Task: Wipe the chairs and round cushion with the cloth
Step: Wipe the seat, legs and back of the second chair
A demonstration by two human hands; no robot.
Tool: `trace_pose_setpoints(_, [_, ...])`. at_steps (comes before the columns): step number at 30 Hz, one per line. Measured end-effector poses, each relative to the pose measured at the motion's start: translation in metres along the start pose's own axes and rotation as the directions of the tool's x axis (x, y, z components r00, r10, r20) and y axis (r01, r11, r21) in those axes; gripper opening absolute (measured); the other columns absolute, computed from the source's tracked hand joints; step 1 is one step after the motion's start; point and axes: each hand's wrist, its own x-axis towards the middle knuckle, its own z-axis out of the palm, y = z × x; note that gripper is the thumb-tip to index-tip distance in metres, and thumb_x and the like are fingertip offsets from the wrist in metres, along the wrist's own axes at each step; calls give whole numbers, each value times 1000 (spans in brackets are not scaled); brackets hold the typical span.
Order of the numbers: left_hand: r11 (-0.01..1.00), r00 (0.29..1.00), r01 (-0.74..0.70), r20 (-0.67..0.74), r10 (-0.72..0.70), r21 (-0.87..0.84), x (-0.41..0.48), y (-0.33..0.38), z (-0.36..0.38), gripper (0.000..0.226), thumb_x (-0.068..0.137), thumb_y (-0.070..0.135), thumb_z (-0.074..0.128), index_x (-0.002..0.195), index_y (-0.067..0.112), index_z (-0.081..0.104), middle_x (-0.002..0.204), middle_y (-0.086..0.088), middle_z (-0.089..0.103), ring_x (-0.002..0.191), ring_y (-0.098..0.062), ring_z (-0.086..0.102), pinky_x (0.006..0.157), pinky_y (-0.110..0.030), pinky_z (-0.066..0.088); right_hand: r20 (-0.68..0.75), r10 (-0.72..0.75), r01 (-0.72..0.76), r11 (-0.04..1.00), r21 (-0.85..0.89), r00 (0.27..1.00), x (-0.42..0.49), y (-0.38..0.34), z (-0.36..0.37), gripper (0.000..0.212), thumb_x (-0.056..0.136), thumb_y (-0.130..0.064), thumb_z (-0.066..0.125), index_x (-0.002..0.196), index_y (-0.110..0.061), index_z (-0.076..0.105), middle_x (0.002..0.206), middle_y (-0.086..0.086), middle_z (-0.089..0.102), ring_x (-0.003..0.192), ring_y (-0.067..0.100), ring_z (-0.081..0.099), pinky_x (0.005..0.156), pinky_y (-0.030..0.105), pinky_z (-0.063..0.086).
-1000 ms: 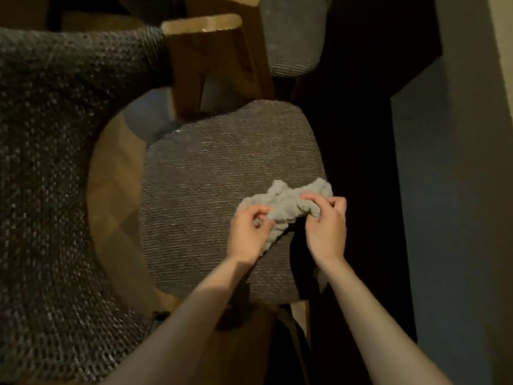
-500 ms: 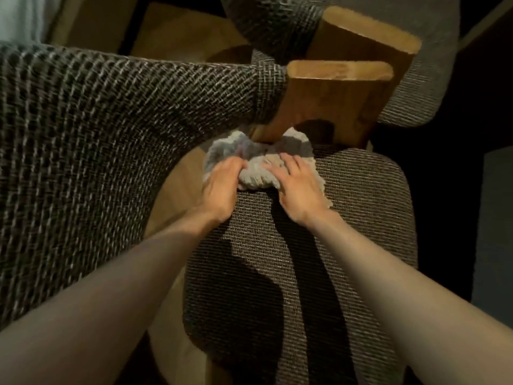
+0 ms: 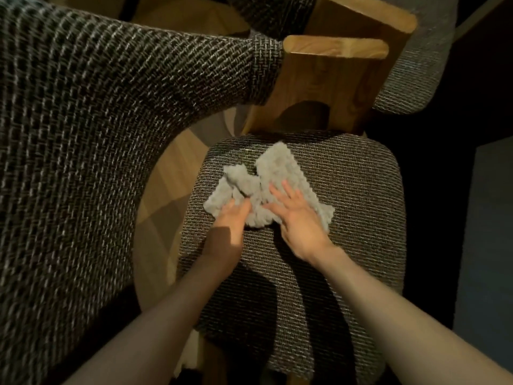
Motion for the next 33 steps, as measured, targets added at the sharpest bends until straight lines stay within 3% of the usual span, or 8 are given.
trace_pose_setpoints(4, [999, 983, -28, 183, 21, 34, -45, 7, 25, 39, 101, 16, 40, 139, 10, 40, 143, -13, 42, 133, -24, 36, 110, -31, 29, 29, 19, -20, 999, 38, 999, -67, -4, 26, 62, 89, 6, 46, 140, -29, 46, 160, -10, 6, 142, 6, -18, 104, 15, -28])
trace_pose_setpoints(8, [984, 966, -27, 259, -19, 174, -91, 22, 45, 49, 97, 1, 43, 144, 11, 38, 151, -14, 30, 137, -29, 33, 109, -34, 29, 63, 87, -93, 991, 101, 994, -133, -11, 45, 68, 85, 11, 44, 141, -27, 47, 159, -10, 6, 140, 6, -19, 110, 19, -23])
trace_pose_setpoints(14, [928, 826, -180, 562, -37, 326, -119, 41, 54, 40, 94, 23, 52, 133, 21, 43, 133, -9, 49, 120, -25, 48, 95, -26, 35, 135, 138, -157, 977, 144, 981, -206, -22, 57, 65, 90, 7, 39, 145, -28, 40, 157, -12, -1, 140, 5, -19, 110, 16, -21])
trace_pose_setpoints(19, [845, 772, -336, 636, -6, 416, -129, 57, 55, 36, 92, 22, 56, 127, 29, 49, 123, -5, 59, 115, -22, 53, 90, -29, 39, 116, 255, -266, 959, 99, 960, -224, -28, 53, 48, 90, -4, 42, 131, -22, 57, 149, -6, 42, 136, 16, 30, 113, 25, 24])
trace_pose_setpoints(22, [865, 824, -327, 563, 64, 380, -116, 69, 48, 25, 98, 30, 43, 121, 29, 53, 119, -4, 60, 114, -25, 55, 88, -35, 43, 51, 372, -374, 926, 41, 927, -207, -24, 27, 35, 91, -10, 43, 118, -20, 64, 120, -1, 61, 115, 20, 47, 96, 32, 41])
trace_pose_setpoints(25, [949, 935, -231, 319, 155, 216, -84, 90, 35, 16, 101, 26, 37, 107, 20, 51, 103, -5, 61, 96, -28, 60, 73, -35, 43, -227, 392, -397, 918, 28, 891, -174, -3, -22, 31, 92, -9, 44, 115, -15, 65, 119, -1, 61, 106, 21, 47, 87, 36, 45])
trace_pose_setpoints(30, [961, 956, -275, -101, 276, 24, 9, 139, 17, 12, 97, 15, 42, 105, 22, 47, 107, 1, 53, 90, -15, 49, 67, -36, 41, -565, 310, -331, 941, 68, 765, -106, 35, -104, 45, 81, 2, 49, 120, -17, 65, 134, 3, 55, 121, 26, 43, 99, 42, 38])
trace_pose_setpoints(33, [963, 942, -270, -207, 263, -8, 63, 152, 15, 27, 94, 9, 46, 119, 20, 50, 122, -2, 54, 108, -22, 52, 85, -40, 46, -552, 330, -332, 938, 99, 766, -69, 66, -126, 57, 82, 5, 49, 129, -25, 59, 147, 4, 42, 134, 25, 34, 110, 40, 31])
